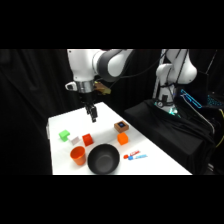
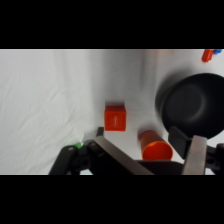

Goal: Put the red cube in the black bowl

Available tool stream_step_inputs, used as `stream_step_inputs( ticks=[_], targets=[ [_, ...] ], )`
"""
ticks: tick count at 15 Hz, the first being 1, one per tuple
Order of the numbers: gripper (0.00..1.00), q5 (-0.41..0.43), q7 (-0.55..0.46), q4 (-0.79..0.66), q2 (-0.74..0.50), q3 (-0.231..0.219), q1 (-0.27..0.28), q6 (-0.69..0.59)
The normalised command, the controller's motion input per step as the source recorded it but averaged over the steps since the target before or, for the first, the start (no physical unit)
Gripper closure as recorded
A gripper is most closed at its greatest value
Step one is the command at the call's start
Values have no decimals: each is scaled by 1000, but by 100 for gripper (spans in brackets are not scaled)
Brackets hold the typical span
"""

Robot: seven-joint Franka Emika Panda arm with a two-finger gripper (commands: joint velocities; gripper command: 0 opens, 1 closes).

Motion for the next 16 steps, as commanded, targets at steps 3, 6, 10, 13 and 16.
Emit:
stream_step_inputs(
  ticks=[3, 6, 10, 13, 16],
  targets=[
    [0, 152, -225, 265, 294, 26, -71, 198],
    [0, 104, -197, 260, 283, 31, -65, 168],
    [0, 87, -164, 258, 268, 37, -63, 144],
    [0, 75, -120, 262, 279, 31, -63, 150],
    [0, 79, -98, 225, 236, 30, -68, 141]
  ],
)
